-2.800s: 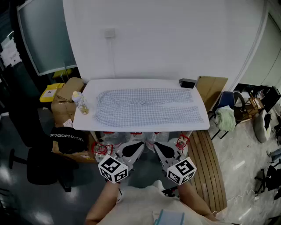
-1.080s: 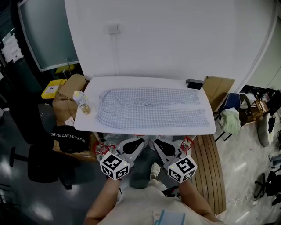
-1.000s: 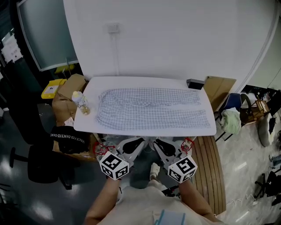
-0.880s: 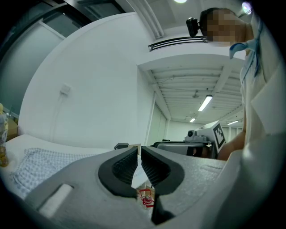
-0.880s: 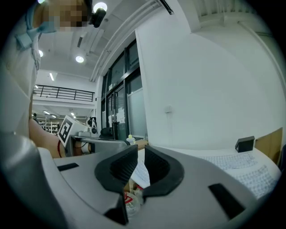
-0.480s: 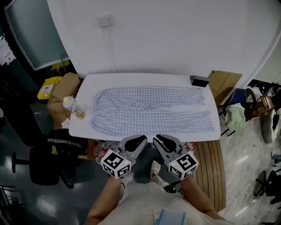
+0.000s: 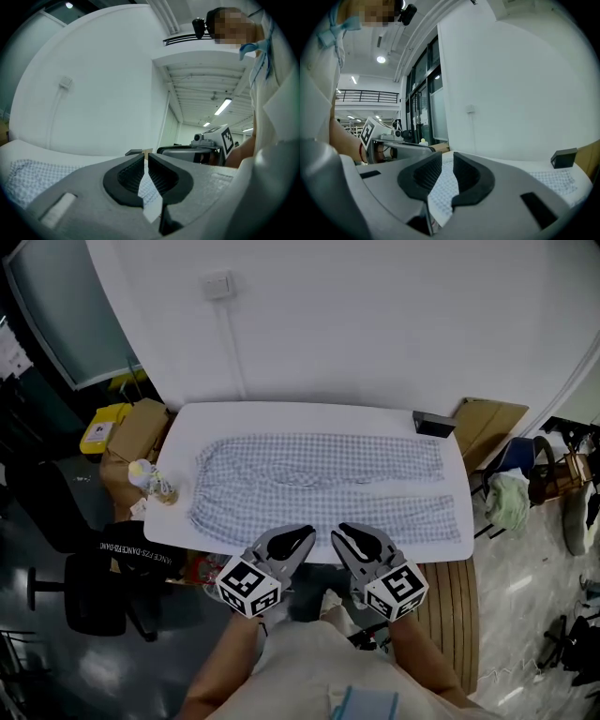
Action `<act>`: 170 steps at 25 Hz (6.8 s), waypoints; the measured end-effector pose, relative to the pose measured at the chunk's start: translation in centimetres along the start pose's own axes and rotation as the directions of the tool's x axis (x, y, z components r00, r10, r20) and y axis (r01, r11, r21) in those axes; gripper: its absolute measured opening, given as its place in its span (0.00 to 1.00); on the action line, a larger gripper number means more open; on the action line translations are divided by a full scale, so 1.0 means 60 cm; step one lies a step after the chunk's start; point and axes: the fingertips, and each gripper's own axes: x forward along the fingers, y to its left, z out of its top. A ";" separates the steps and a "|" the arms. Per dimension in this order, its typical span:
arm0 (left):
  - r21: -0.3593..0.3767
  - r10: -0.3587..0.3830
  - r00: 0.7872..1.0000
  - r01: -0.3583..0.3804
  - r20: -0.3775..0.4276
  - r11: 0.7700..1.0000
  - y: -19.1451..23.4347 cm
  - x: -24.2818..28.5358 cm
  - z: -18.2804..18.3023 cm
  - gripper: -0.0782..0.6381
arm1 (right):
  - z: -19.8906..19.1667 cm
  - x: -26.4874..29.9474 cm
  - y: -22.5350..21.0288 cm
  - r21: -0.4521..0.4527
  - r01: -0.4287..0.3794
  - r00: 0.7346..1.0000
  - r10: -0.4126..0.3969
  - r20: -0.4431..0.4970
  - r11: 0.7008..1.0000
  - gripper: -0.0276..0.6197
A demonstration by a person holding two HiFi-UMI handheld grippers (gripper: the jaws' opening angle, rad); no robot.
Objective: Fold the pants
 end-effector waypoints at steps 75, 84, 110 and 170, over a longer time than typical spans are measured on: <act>0.246 0.052 0.577 0.262 -0.815 0.933 0.366 -0.246 -0.344 0.49 | -0.308 0.244 0.084 -0.211 -0.609 0.660 0.340 -0.670 0.765 0.33; 0.269 0.096 0.457 0.330 -0.884 0.905 0.436 -0.321 -0.382 0.49 | -0.388 0.262 0.110 -0.200 -0.664 0.557 0.298 -0.775 0.720 0.32; 0.327 0.201 0.305 0.454 -0.931 0.829 0.495 -0.350 -0.423 0.41 | -0.461 0.269 0.105 -0.166 -0.670 0.427 0.194 -0.883 0.723 0.25; 0.305 0.277 0.169 0.172 -0.946 0.937 0.679 -0.138 -0.148 0.14 | -0.194 0.459 -0.216 -0.064 -0.570 0.536 0.311 -0.785 0.819 0.09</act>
